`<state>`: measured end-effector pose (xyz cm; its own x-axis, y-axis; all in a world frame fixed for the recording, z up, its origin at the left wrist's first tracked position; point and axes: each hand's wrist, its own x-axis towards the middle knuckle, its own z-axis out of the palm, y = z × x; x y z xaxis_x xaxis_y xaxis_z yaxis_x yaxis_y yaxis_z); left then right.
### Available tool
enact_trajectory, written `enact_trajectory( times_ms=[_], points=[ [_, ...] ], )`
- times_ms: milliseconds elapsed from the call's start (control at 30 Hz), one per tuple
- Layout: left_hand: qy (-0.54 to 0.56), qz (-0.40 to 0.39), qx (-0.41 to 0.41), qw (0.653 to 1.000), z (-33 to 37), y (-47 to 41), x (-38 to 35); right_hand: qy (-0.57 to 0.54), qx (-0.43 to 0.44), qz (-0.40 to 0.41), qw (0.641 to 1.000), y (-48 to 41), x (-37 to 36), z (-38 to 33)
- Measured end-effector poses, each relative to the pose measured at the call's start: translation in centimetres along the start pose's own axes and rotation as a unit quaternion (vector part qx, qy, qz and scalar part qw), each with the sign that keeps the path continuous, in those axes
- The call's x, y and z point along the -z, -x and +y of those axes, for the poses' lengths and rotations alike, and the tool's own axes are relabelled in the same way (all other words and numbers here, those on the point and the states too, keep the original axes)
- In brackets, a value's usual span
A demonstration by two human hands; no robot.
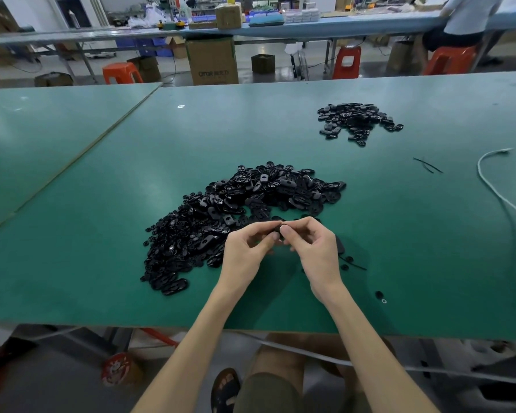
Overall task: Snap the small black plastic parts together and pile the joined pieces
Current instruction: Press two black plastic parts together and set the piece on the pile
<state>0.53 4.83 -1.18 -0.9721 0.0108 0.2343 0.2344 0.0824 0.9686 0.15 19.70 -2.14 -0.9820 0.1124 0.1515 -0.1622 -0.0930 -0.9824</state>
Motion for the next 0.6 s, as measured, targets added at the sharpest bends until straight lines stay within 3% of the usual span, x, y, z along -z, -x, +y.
enact_trajectory(
  times_ms=[600],
  points=[
    [-0.071,0.027,0.010,0.997,-0.60,-0.19,-0.29,0.067,-0.005,0.000,0.998,0.11,-0.46,-0.53]
  ],
)
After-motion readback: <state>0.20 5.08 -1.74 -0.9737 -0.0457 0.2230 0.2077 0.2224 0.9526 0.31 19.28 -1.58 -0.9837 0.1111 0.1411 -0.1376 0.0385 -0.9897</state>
